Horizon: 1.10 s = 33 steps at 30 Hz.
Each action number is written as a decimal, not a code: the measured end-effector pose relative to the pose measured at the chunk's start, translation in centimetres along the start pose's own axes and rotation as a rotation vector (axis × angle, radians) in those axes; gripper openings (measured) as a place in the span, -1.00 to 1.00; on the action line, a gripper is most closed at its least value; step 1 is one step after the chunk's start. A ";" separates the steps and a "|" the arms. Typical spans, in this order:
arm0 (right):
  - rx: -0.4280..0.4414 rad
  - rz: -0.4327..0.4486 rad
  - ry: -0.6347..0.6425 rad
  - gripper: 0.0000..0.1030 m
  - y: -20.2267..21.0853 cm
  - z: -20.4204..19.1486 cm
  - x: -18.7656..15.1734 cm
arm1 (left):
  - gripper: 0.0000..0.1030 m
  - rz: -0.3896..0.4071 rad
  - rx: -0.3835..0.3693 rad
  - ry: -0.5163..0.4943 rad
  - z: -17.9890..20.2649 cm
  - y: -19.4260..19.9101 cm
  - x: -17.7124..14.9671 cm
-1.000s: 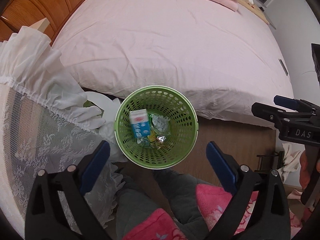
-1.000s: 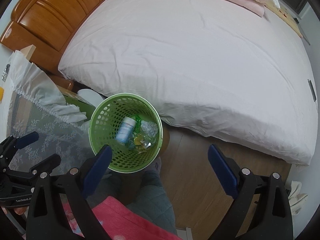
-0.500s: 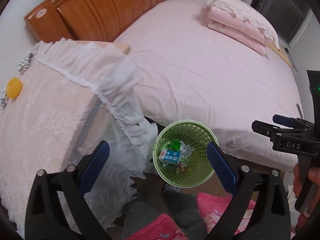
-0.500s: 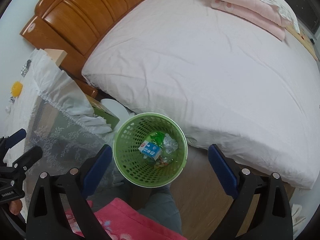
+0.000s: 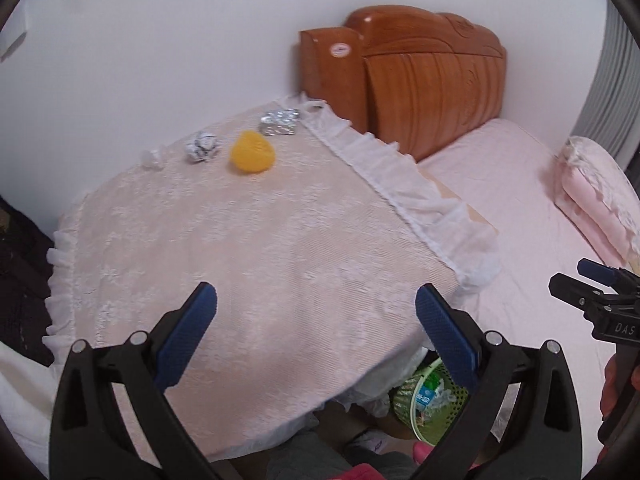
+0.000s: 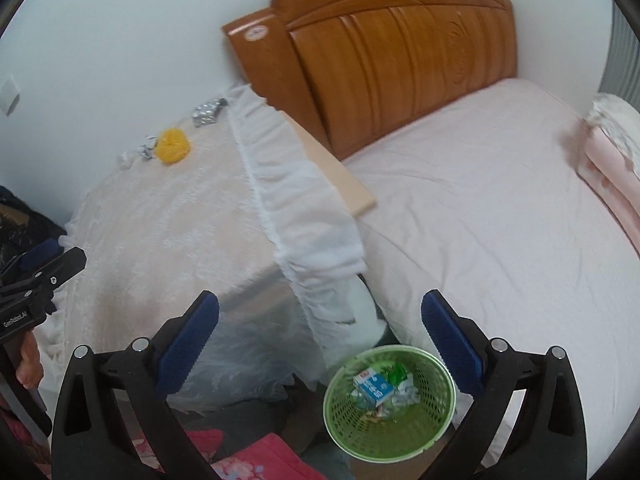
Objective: Collect trash
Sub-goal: 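Grasp the crumpled paper with the left tool while the right tool grasps the yellow mesh net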
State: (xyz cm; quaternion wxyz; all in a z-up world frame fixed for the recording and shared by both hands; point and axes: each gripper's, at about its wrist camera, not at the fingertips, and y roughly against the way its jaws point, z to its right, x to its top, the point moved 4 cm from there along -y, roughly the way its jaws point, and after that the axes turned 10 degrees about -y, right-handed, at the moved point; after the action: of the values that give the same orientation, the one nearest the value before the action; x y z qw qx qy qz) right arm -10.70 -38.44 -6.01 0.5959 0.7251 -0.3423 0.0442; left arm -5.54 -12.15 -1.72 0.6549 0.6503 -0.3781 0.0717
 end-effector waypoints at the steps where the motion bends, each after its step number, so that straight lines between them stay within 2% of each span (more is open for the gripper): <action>1: 0.017 0.000 0.019 0.95 -0.6 -1.6 0.9 | 0.85 -0.001 0.022 0.012 -1.5 -0.3 0.2; 4: 0.057 -0.007 0.062 0.95 -2.1 -5.8 2.7 | 0.85 -0.008 0.065 0.042 -5.4 -1.4 0.8; 7: 0.075 -0.024 0.103 0.95 -4.1 -9.7 4.2 | 0.85 -0.016 0.067 0.080 -9.0 -2.8 1.4; 14: 0.101 -0.080 0.219 0.95 -10.8 -18.0 8.4 | 0.85 -0.028 0.104 0.096 -16.3 -8.6 4.3; 21: 0.124 -0.155 0.274 0.95 -22.9 -26.2 13.1 | 0.85 -0.051 0.081 0.123 -21.7 -15.3 6.8; 26: 0.088 -0.201 0.279 0.95 -30.6 -29.8 14.4 | 0.85 -0.063 0.059 0.153 -23.8 -18.5 7.9; 28: 0.072 -0.217 0.273 0.82 -32.0 -30.2 14.4 | 0.85 -0.066 0.048 0.169 -24.3 -19.2 8.2; 30: 0.080 -0.238 0.263 0.28 -32.7 -30.3 14.4 | 0.85 -0.066 0.044 0.182 -24.5 -19.7 8.5; 31: 0.080 -0.229 0.262 0.20 -32.5 -30.4 14.4 | 0.85 -0.063 0.044 0.187 -24.6 -19.9 8.7; 33: 0.099 -0.224 0.266 -0.22 -31.9 -30.5 14.5 | 0.85 -0.056 0.048 0.190 -24.7 -20.1 9.1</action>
State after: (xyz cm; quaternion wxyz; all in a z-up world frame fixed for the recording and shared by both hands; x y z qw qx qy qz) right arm 28.36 -15.85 -17.05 0.6007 0.7748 -0.1752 0.0900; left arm 22.61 3.74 -9.17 0.6737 0.6664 -0.2943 0.1239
